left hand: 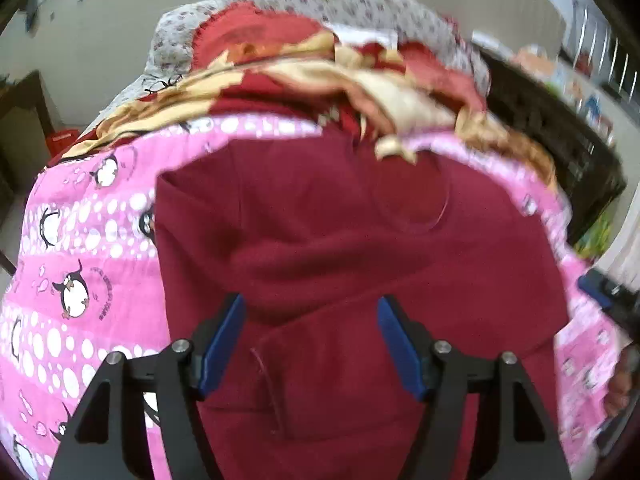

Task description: Fold small clothes

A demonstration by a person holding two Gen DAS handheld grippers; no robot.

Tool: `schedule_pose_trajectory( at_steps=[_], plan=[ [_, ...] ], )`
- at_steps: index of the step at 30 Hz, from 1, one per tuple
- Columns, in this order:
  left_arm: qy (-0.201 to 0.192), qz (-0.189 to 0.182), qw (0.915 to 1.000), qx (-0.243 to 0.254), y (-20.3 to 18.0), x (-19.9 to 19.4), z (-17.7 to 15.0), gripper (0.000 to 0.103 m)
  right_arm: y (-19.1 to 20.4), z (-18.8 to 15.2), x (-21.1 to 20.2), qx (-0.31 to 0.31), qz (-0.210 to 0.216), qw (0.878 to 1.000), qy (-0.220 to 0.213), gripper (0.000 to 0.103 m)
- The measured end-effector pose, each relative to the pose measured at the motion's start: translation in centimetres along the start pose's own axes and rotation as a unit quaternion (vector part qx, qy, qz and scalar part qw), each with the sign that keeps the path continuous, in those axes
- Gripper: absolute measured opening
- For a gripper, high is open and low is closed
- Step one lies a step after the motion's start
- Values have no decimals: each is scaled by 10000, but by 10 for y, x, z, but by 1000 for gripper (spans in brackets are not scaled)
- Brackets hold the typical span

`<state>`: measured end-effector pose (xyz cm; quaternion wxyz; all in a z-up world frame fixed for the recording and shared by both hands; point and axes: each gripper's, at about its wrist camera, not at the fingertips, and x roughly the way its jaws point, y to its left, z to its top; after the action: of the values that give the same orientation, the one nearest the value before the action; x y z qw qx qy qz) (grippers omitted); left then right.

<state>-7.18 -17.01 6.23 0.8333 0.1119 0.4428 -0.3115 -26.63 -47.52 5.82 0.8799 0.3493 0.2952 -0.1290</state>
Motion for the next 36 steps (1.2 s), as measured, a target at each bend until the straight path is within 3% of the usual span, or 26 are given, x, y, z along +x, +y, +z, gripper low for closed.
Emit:
schedule_pose_trajectory(
  at_steps=[4,7,9,10,11,15,18,26,28,31,33,36],
  plan=[
    [421,495,9978,88,-1,26,-12,72,-1,-10,8,-42,-35,9996,266,58],
    [454,470,9979,13,2,33,-22,69,-6,-11,7,22,-37,9997,248,58],
    [428,381,9984,-7,1,31,-22,24,-9,-9,8,117,-39,9997,227,58],
    [428,387,9983,-79,2,28,-19,21,-10,-8,8,152,-35,9996,220,58],
    [385,343,9986,-119,3,24,-15,4,-10,-7,8,168,-39,9996,212,58],
    [-154,43,9992,-359,15,-12,8,5,-6,-2,5,69,-77,9999,112,58],
    [-453,127,9983,-338,20,-28,21,5,-4,7,5,8,-137,9999,4,58],
    [-312,479,9963,-646,43,-19,10,5,0,29,14,-54,-412,9991,-57,59],
    [-129,374,9962,-778,48,-7,5,5,5,31,19,-204,-433,9989,-29,59],
    [107,548,9949,-844,50,17,-1,6,15,30,37,-484,-332,9982,159,58],
    [149,577,9942,-893,52,25,-3,9,17,28,51,-623,-499,9963,331,58],
    [131,475,9933,-1049,56,25,-5,17,5,28,82,-734,-1104,9886,712,56]
  ],
)
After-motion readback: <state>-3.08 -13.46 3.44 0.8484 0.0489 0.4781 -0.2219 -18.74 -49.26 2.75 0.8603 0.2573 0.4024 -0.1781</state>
